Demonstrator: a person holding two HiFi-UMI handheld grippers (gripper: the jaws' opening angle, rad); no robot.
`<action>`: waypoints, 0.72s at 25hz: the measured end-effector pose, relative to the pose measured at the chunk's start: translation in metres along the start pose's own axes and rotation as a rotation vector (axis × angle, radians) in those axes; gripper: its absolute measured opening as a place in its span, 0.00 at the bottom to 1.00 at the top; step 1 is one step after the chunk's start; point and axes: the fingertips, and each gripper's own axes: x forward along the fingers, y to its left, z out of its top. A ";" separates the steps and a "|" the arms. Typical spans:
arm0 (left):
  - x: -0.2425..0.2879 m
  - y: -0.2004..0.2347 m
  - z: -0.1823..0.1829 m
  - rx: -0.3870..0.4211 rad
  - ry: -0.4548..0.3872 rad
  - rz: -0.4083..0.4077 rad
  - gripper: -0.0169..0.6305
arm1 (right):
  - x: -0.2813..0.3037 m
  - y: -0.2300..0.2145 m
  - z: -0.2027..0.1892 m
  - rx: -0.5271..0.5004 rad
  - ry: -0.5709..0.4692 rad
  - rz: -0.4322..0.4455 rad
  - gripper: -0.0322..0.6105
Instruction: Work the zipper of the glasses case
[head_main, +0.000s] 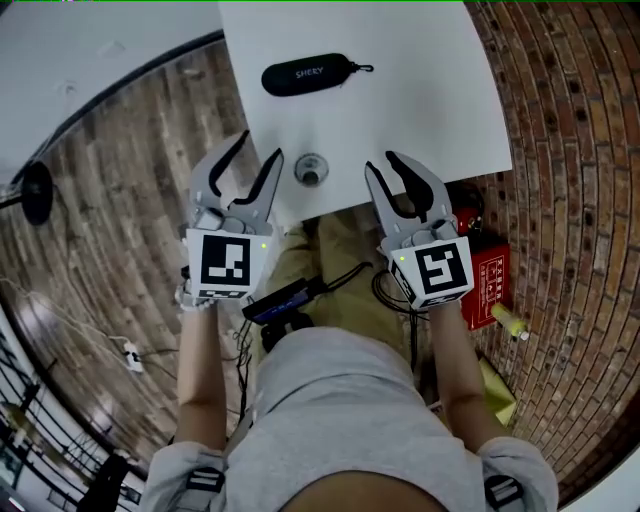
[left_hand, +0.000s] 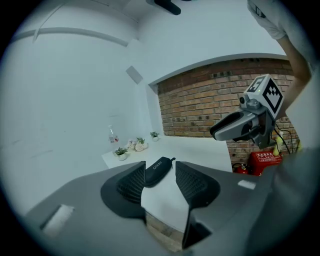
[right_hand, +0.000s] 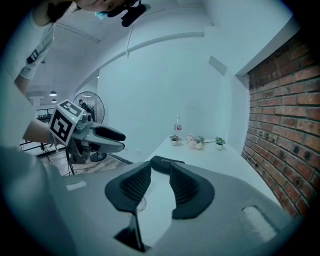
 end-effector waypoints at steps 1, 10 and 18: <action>0.006 0.001 -0.001 0.018 0.006 -0.004 0.32 | 0.004 -0.003 -0.001 0.002 0.005 0.002 0.23; 0.065 -0.001 -0.033 0.230 0.131 -0.019 0.38 | 0.043 -0.031 -0.016 0.012 0.049 0.051 0.22; 0.118 0.007 -0.061 0.474 0.245 -0.016 0.42 | 0.079 -0.048 -0.036 0.023 0.105 0.108 0.22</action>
